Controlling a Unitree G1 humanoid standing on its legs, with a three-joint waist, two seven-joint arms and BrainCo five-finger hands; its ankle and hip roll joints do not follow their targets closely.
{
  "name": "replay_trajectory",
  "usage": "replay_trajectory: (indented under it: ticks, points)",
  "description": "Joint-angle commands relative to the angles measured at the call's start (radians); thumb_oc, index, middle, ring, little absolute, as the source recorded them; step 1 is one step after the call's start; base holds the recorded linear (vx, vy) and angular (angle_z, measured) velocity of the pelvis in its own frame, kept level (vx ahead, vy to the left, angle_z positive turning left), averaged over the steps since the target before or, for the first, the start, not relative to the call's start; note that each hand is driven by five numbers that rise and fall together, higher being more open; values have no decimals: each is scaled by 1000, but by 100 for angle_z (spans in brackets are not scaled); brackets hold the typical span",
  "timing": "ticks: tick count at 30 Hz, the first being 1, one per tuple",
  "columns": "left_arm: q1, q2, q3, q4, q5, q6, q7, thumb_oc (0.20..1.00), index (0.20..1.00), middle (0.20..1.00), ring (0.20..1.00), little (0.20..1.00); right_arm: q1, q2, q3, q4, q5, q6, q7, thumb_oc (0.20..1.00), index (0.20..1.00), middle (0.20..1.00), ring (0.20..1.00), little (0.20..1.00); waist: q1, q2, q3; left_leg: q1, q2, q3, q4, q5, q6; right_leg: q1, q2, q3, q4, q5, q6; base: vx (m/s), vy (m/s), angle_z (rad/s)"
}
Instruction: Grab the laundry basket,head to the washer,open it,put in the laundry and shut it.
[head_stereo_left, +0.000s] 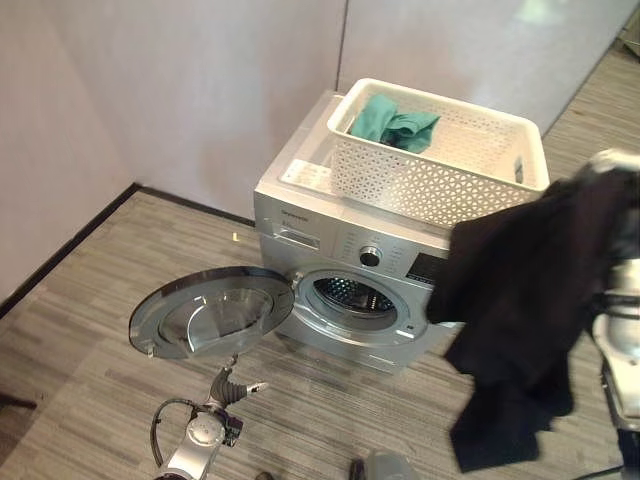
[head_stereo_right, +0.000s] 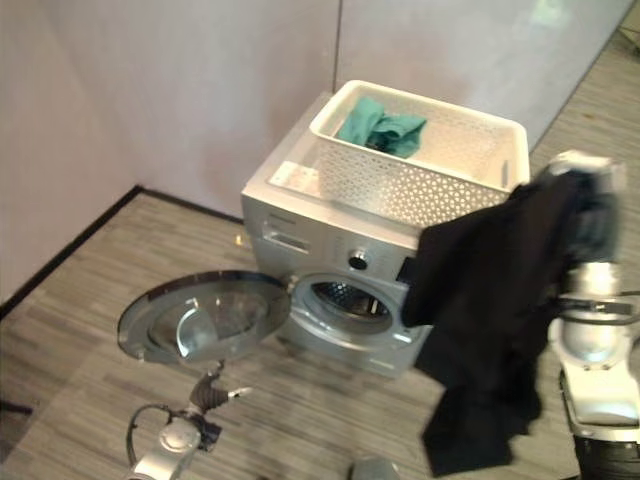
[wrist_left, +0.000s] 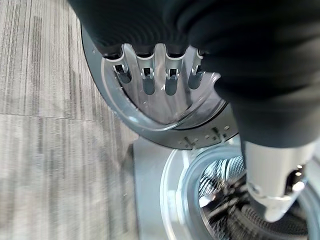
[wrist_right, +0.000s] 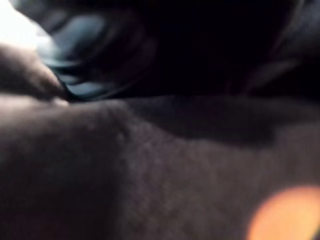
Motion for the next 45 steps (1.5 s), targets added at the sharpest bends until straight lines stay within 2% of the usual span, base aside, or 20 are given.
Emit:
replay_trajectory:
  ticks: [1,2,3,4,5,7,9,11,15,17,18,19,21,23,26,29,32,33,39,45]
  points:
    - [-70,21,-29,-71,-32,-72,-33,1000,1000,1000,1000,1000,-139,-3,23,-12,129,-56,65,200,200,200,200,200,0,-1,-35,-96,-42,-77,-8,-54,54,77,-46,27,-60,60,48,-140,-335,-60]
    - [-100,35,-74,-96,-33,-77,-64,1000,1000,1000,1000,1000,-179,-3,108,-6,170,-59,85,200,200,200,200,200,8,-9,-25,-118,-23,-79,9,-36,34,91,-31,12,-104,42,39,-92,-233,-59]
    - [-101,36,-73,-95,-33,-77,-64,1000,1000,1000,1000,1000,-181,-3,108,-5,171,-60,85,200,200,200,200,200,6,-9,-25,-119,-23,-80,11,-36,33,92,-30,11,-105,42,38,-149,-349,-46]
    - [-160,45,-120,-124,-19,-82,-78,1000,1000,1000,1000,1000,-176,-14,146,-19,202,-53,104,200,200,200,200,200,5,-16,-9,-150,5,-92,27,-2,1,91,-2,-1,-129,33,24,-94,-185,7]
    - [-161,45,-120,-124,-19,-82,-78,1000,1000,1000,1000,1000,-176,-14,145,-19,203,-53,104,200,200,200,200,200,4,-15,-8,-151,6,-94,28,-1,0,92,-1,-2,-130,34,23,-168,-323,30]
    - [-292,41,-213,-165,34,-96,-82,1000,1000,1000,1000,1000,-177,-63,183,-39,251,-55,129,200,200,200,200,200,-5,-21,16,-202,45,-126,40,57,-47,120,38,-53,-186,21,6,-184,-278,30]
    - [-337,30,-238,-157,44,-96,-79,1000,1000,1000,1000,1000,-175,-72,187,-44,261,-56,131,200,200,200,200,200,-10,-20,23,-219,53,-141,41,74,-57,122,47,-66,-190,14,-1,-133,-144,60]
    - [-443,-2,-307,-156,69,-95,-85,1000,1000,1000,1000,1000,-168,-97,185,-61,263,-61,132,200,200,200,200,200,-26,-2,28,-231,57,-170,22,98,-62,130,67,-93,-179,-7,-20,-114,-119,55]
    - [-506,-2,-360,-214,65,-93,-119,1000,1000,1000,1000,1000,-167,-102,184,-53,263,-59,123,200,200,200,200,200,-35,15,27,-238,52,-200,5,114,-65,137,76,-115,-172,-24,-32,-35,-57,48]
    - [-541,25,-398,-288,57,-91,-167,1000,1000,1000,1000,1000,-173,-106,189,-46,252,-50,118,200,200,200,200,200,-37,28,25,-240,48,-215,0,121,-66,140,79,-127,-171,-27,-37,-4,-40,35]
    - [-585,73,-455,-365,69,-100,-224,1000,1000,1000,1000,1000,-188,-116,194,-38,257,-45,120,200,200,200,200,200,-36,36,23,-233,42,-221,0,116,-66,147,77,-130,-170,-32,-37,1,-15,37]
    - [-585,75,-455,-368,68,-98,-225,1000,1000,1000,1000,1000,-189,-116,194,-37,257,-45,121,200,200,200,200,200,-36,37,23,-237,43,-222,0,120,-65,145,78,-131,-171,-28,-37,39,-25,23]
    - [-628,154,-533,-494,43,-113,-320,1000,1000,1000,1000,1000,-217,-135,209,-20,264,-36,123,200,200,200,200,200,-30,51,24,-228,32,-228,13,109,-64,157,74,-128,-167,-35,-40,34,-12,7]
    - [-633,175,-569,-532,-5,-107,-371,1000,1000,1000,1000,1000,-219,-145,214,-11,257,-26,124,200,200,200,200,200,-29,61,28,-232,28,-231,25,108,-63,160,72,-131,-167,-33,-42,0,0,0]
    - [-621,185,-572,-561,-64,-93,-390,1000,1000,1000,1000,1000,-215,-154,211,0,235,-6,120,200,200,200,200,200,-28,71,29,-233,22,-236,32,105,-62,165,69,-137,-169,-34,-44,38,-2,4]
    - [-596,166,-585,-569,-140,-86,-398,1000,1000,1000,1000,1000,-218,-153,221,27,216,11,111,200,200,200,200,200,-29,84,24,-225,11,-234,25,103,-59,174,64,-144,-171,-34,-45,64,18,17]
    - [-625,97,-636,-534,-225,-89,-416,1000,1000,1000,1000,1000,-245,-139,252,66,230,31,97,200,200,200,200,200,-48,100,17,-207,1,-219,-5,107,-56,175,58,-145,-173,-35,-43,67,34,3]
    - [-625,97,-636,-534,-225,-90,-416,1000,1000,1000,1000,1000,-245,-139,252,66,230,31,97,200,200,200,200,200,-48,101,17,-208,1,-219,-5,107,-56,174,59,-145,-173,-34,-43,57,36,0]
    - [-691,-38,-663,-419,-222,-92,-387,1000,1000,1000,1000,1000,-234,-115,253,88,265,39,90,200,200,200,200,200,-84,105,3,-188,-1,-196,-38,109,-51,172,59,-147,-163,-42,-44,53,26,0]
    - [-711,-186,-674,-229,-264,-64,-368,1000,1000,1000,1000,1000,-239,16,339,110,346,57,103,200,200,200,200,200,-112,92,-9,-168,5,-170,-45,100,-48,166,61,-130,-148,-44,-43,38,31,-3]
